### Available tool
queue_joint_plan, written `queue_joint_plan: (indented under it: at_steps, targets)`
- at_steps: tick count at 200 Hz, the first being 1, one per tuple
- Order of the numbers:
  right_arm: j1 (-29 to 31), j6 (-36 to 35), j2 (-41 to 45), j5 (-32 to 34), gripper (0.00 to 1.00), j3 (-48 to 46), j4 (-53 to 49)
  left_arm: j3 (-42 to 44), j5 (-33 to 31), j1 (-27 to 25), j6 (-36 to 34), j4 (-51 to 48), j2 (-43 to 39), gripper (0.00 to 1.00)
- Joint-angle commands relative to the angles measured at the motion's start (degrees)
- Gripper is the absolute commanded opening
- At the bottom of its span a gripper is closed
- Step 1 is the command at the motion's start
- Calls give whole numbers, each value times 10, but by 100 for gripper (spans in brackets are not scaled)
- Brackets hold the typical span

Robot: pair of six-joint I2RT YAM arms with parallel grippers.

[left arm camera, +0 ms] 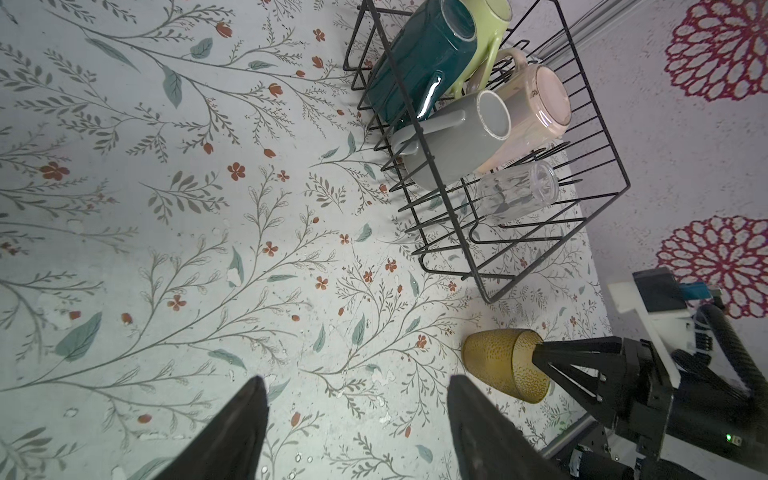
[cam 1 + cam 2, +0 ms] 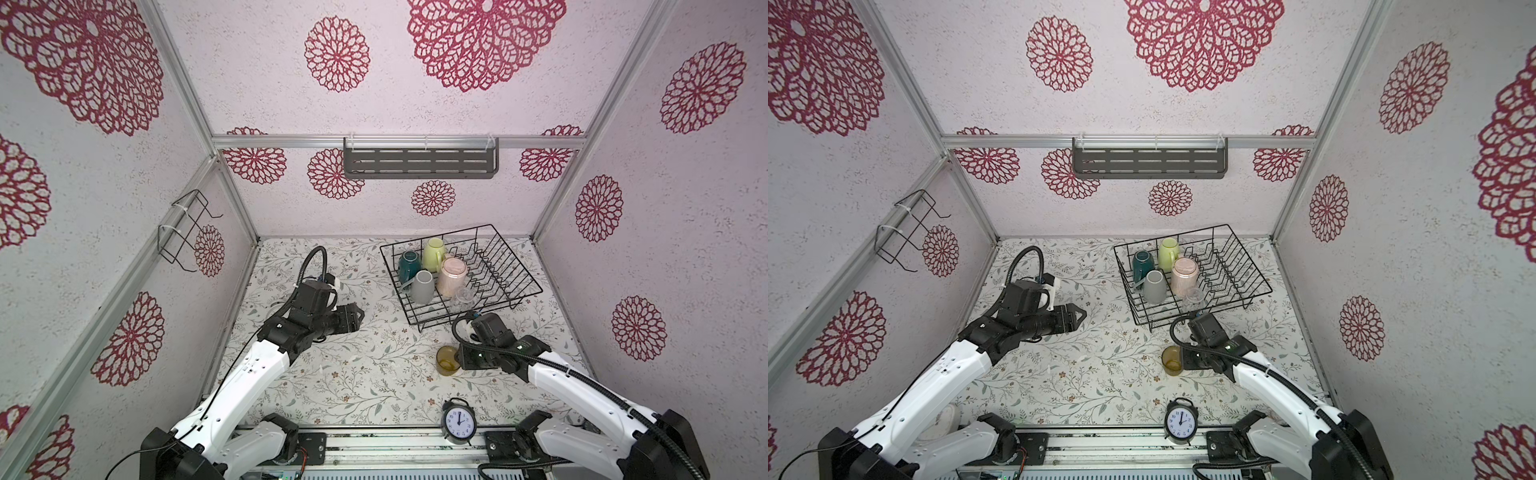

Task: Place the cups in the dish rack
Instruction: 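Lower the right gripper onto the amber textured glass and grasp it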

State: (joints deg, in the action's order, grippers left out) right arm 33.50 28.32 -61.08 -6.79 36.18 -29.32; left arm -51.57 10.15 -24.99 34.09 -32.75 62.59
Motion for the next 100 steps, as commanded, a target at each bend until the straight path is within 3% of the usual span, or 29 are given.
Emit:
queue_joint_plan:
  at_steps: [1,16,38,100]
  targets:
    - [4,18,-2,-26,13,-2,49,-5,-21,-9,-4,-25,-13,71]
    - [7,35,-8,-48,9,-7,82,-2,-49,-21,-4,-34,-14,71]
    - [23,62,-22,-63,6,-2,118,5,-26,-26,9,-38,-11,71]
    - [124,83,-116,-22,5,77,136,43,-44,-37,25,-37,-66,72]
